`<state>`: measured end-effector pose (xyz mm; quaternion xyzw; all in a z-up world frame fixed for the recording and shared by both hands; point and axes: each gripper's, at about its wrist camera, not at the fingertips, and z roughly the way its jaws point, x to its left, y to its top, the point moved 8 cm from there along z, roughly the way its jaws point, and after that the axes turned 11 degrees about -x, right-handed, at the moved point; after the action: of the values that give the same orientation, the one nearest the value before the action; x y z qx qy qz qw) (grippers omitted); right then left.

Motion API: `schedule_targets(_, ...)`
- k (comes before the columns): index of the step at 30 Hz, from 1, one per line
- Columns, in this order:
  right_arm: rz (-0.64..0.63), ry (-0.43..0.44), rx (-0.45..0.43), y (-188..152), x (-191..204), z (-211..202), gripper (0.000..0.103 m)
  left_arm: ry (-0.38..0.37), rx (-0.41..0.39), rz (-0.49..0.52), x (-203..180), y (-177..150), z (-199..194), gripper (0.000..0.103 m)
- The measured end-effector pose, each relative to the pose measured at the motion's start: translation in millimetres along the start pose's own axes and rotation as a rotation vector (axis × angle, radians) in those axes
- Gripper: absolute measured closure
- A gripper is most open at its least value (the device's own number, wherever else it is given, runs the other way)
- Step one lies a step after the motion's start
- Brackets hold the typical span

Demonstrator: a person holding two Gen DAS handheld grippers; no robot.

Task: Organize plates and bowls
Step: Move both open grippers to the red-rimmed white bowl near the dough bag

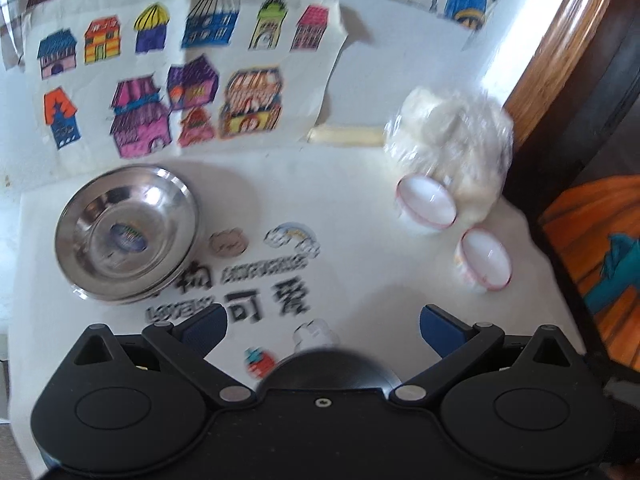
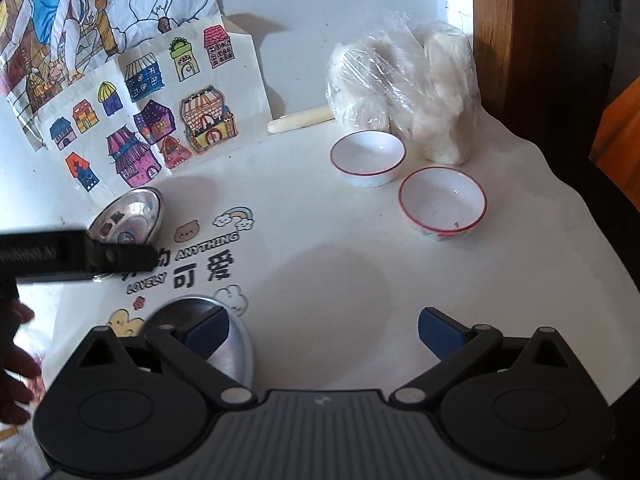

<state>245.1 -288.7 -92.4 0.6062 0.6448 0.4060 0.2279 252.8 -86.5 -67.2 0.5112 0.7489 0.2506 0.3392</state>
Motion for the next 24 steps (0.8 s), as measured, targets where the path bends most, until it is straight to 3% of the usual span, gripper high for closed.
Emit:
schedule_targets(8, -0.115, 0.121, 0.055, 31.3, -58.6, 12.6, 0.000, 0.060, -0.080, -0.071, -45.5, 1.5, 6.0, 0.001)
schedule_targets(13, -0.161, 0.116, 0.065, 54.5, -96.7, 23.1, 0.000, 0.103, -0.041, -0.145, -69.4, -11.0, 27.8, 0.001)
schedule_targets(24, -0.140, 0.085, 0.092, 69.7, -152.0, 54.6, 0.000, 0.151, 0.024, -0.073, -104.6, -9.4, 66.6, 0.001)
